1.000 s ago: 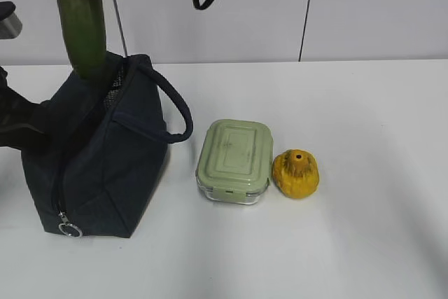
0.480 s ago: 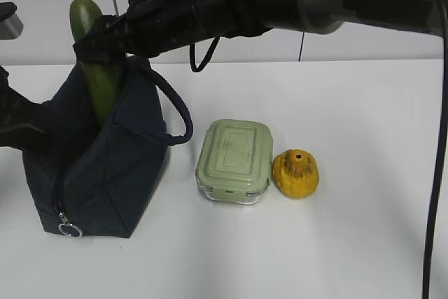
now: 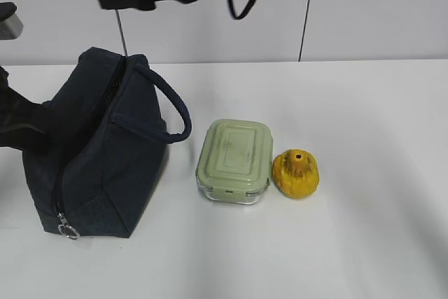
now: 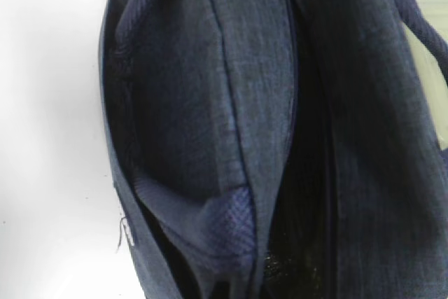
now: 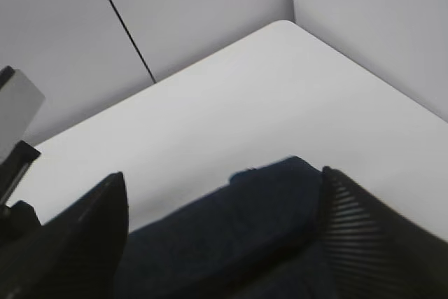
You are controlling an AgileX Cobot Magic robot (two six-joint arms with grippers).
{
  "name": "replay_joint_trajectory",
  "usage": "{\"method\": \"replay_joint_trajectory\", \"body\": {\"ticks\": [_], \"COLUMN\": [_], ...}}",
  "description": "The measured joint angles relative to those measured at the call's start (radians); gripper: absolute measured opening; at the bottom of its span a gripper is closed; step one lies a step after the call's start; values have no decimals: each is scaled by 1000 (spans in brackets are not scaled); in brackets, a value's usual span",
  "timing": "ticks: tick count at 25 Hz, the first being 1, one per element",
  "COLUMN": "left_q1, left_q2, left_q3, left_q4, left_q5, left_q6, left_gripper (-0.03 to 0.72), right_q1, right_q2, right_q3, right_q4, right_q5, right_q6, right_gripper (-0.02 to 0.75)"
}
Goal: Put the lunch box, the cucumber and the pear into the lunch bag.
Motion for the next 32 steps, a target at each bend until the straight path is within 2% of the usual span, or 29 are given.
{"method": "replay_joint_trajectory", "body": {"ticks": [2, 5, 7, 9, 13, 21, 25, 29, 32], "left_q1": [0, 0, 0, 0, 0, 0, 0, 0, 0], "left_q2": [0, 0, 0, 0, 0, 0, 0, 0, 0], "left_q3": [0, 0, 0, 0, 0, 0, 0, 0, 0], "left_q4": [0, 2, 2, 2, 5, 12, 14, 16, 17], "left_q5": [0, 1, 1, 1, 1, 1, 1, 3, 4], "left_q6": [0, 0, 0, 0, 0, 0, 0, 0, 0], "left_gripper": [-13, -13, -14, -14, -15, -15, -15, -15, -15], "right_q1": [-44, -109, -126, -128, -126, -113, -61, 12, 29], "right_q2": [-34, -50, -50, -50, -48, -40, -40, -40, -29], "right_q3": [0, 0, 0, 0, 19, 174, 269, 322, 330], "right_q4": [-259, -573, -716, -810, -863, -890, -907, -1011, -1037], "right_q5": [56, 211, 341, 443, 478, 478, 478, 450, 421], "right_q6": [192, 441, 554, 640, 752, 792, 807, 870, 892], "right_gripper": [608, 587, 584, 580, 547, 524, 523, 522, 522]}}
